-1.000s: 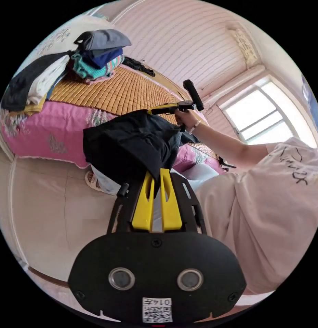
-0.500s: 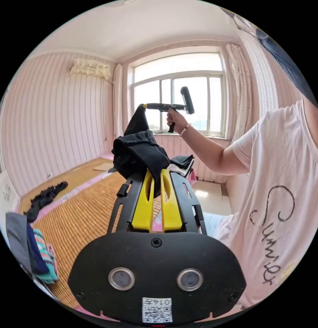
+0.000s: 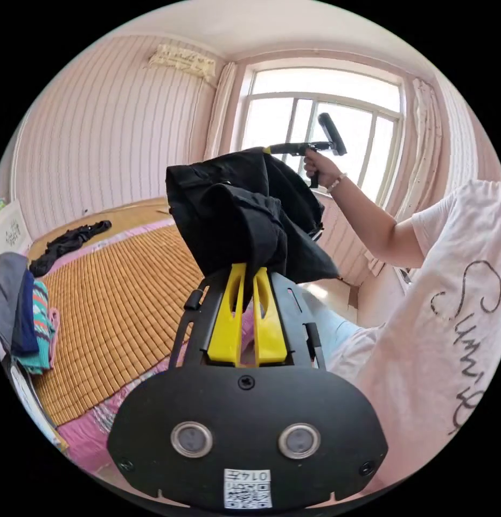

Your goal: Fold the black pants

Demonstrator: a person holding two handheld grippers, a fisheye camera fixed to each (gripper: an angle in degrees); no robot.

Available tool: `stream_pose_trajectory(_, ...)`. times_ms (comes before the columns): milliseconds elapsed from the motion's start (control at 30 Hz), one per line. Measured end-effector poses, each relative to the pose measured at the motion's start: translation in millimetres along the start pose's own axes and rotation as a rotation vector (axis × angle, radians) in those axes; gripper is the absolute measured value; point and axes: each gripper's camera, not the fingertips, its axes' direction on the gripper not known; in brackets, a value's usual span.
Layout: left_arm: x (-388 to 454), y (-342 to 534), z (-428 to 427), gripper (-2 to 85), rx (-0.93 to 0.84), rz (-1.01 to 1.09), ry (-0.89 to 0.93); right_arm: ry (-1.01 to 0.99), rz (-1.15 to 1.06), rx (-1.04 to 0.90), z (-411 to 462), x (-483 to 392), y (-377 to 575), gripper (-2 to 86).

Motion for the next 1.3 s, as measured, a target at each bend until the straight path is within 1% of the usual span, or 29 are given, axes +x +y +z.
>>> stream_pose_trajectory(67,-3,25,20,-0.6,-0.111,-0.048,-0.029,-0.064,0.097,-0.064,40,16,39,-0.5)
stream_pose_trajectory(133,-2,37,35,-0.5,-0.187,-0.058,-0.031,-0.075,0.137,-0.134,66,22,72,-0.5)
stream_pose_trajectory(167,-1,42,42,-0.5,-0.206,-0.056,-0.017,-0.068,0.153,-0.166,74,25,89,-0.6)
stream_pose_trajectory(233,-1,43,51,-0.5,-0.217,-0.05,0.008,-0.078,0.183,-0.138,71,31,104,-0.6)
stream_pose_trajectory(300,-5,36,53,-0.5,-0.173,-0.046,0.05,-0.038,0.204,-0.059,45,46,100,-0.6)
stream_pose_trajectory(333,-10,27,50,-0.6,-0.11,-0.041,0.078,-0.022,0.198,-0.029,36,49,95,-0.6)
stream_pose_trajectory(400,-20,7,42,-0.7,-0.001,-0.021,0.092,0.017,0.141,0.125,-7,60,60,-0.5)
stream_pose_trajectory(433,-29,-10,33,-0.7,0.071,-0.005,0.085,0.024,0.12,0.165,-18,61,47,-0.5)
stream_pose_trajectory(500,-45,-34,16,-0.7,0.169,0.019,0.057,0.025,0.009,0.26,-44,57,-14,-0.3)
stream_pose_trajectory(567,-70,-52,-16,-0.6,0.294,0.04,-0.014,-0.012,-0.072,0.325,-45,48,-63,-0.1)
stream_pose_trajectory(600,-76,-54,-24,-0.6,0.311,0.042,-0.044,-0.069,-0.135,0.347,-35,39,-94,0.0)
stream_pose_trajectory(633,-91,-54,-36,-0.4,0.321,0.039,-0.112,-0.102,-0.167,0.341,-26,34,-109,0.0)
stream_pose_trajectory(667,-109,-48,-45,-0.3,0.301,0.011,-0.193,-0.166,-0.219,0.295,1,22,-138,0.0)
stream_pose_trajectory(700,-119,-44,-48,-0.2,0.282,-0.012,-0.23,-0.217,-0.258,0.228,37,7,-162,0.0)
stream_pose_trajectory(733,-144,-31,-50,0.2,0.227,-0.081,-0.282,-0.242,-0.277,0.186,59,-1,-171,-0.1)
stream_pose_trajectory(767,-171,-12,-50,0.7,0.166,-0.172,-0.31,-0.296,-0.301,0.082,107,-18,-185,-0.1)
stream_pose_trajectory(800,-186,-1,-48,1.1,0.13,-0.22,-0.324,-0.346,-0.308,-0.035,163,-37,-189,-0.2)
stream_pose_trajectory(833,-214,25,-43,2.0,0.061,-0.333,-0.367,-0.371,-0.307,-0.095,192,-47,-187,-0.2)
stream_pose_trajectory(867,-241,56,-35,3.1,-0.007,-0.448,-0.429,-0.397,-0.291,-0.206,248,-67,-175,-0.4)
stream_pose_trajectory(900,-254,72,-31,3.3,-0.04,-0.499,-0.464,-0.414,-0.244,-0.27,294,-84,-154,-0.5)
stream_pose_trajectory(967,-304,136,-11,3.7,-0.202,-0.669,-0.571,-0.489,-0.177,-0.323,341,-101,-121,-0.4)
stream_pose_trajectory(1000,-316,152,-5,3.5,-0.254,-0.717,-0.576,-0.514,-0.135,-0.357,362,-105,-100,-0.2)
stream_pose_trajectory(1033,-337,178,3,2.7,-0.351,-0.806,-0.583,-0.517,-0.113,-0.37,369,-104,-90,0.1)
stream_pose_trajectory(1067,-351,197,6,2.3,-0.412,-0.861,-0.606,-0.511,-0.073,-0.397,380,-98,-72,0.7)
stream_pose_trajectory(1100,-356,203,5,2.4,-0.422,-0.878,-0.613,-0.497,-0.038,-0.421,385,-86,-56,1.7)
stream_pose_trajectory(1167,-369,208,-5,3.3,-0.37,-0.87,-0.591,-0.475,0.007,-0.436,384,-61,-33,3.8)
stream_pose_trajectory(1233,-375,200,-12,3.6,-0.334,-0.832,-0.618,-0.407,0.06,-0.469,378,-30,-12,6.5)
stream_pose_trajectory(1300,-384,188,-14,3.8,-0.312,-0.799,-0.613,-0.266,0.143,-0.493,365,12,19,9.9)
